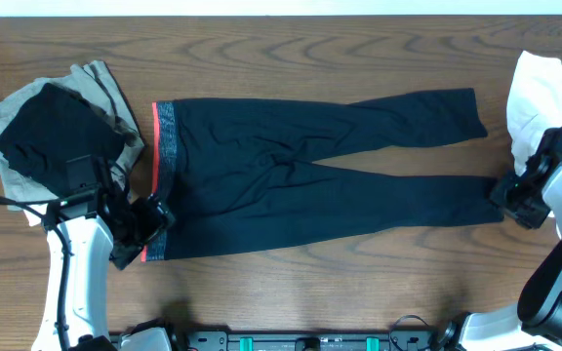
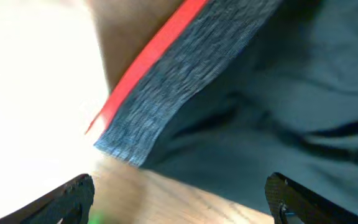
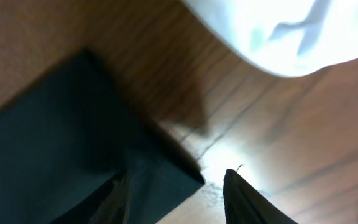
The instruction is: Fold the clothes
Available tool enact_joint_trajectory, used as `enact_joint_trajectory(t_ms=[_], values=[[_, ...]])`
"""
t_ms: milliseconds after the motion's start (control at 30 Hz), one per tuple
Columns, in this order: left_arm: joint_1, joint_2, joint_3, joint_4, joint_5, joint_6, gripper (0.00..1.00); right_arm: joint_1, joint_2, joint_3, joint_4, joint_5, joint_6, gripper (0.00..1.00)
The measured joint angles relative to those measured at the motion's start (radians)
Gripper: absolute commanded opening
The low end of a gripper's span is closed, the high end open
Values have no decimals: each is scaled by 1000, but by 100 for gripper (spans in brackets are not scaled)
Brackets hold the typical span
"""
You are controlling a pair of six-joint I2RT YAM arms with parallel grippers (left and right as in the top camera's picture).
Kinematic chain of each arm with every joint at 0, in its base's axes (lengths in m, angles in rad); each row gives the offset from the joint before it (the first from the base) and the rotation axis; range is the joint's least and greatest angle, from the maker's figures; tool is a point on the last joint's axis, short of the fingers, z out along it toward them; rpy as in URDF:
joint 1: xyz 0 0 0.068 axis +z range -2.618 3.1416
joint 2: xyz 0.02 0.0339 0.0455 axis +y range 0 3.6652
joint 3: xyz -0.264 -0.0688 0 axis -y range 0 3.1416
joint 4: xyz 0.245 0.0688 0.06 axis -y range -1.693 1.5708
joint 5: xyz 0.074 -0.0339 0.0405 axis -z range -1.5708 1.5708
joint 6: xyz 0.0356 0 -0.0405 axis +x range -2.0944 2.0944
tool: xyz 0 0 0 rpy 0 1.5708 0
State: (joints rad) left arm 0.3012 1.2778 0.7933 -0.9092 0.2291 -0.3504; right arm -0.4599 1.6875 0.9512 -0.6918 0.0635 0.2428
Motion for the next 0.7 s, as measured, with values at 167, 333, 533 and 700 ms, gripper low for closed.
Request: enact_joint_trajectory(t_ms=[167,333,533,700], values=[[0,0,-3,-41,-28,-61,100,0,-2,-85,79,-22,10,47],[0,0,-41,-40,-26,-101,99,0,-32,-135,166,-29,13,17],[1,0,-74,-36,-17,-122,99,0,-45,-158,215,-45,21,1],[2,0,-76,-36,23,-125,99,0,-47,-161,218,-46,21,1]])
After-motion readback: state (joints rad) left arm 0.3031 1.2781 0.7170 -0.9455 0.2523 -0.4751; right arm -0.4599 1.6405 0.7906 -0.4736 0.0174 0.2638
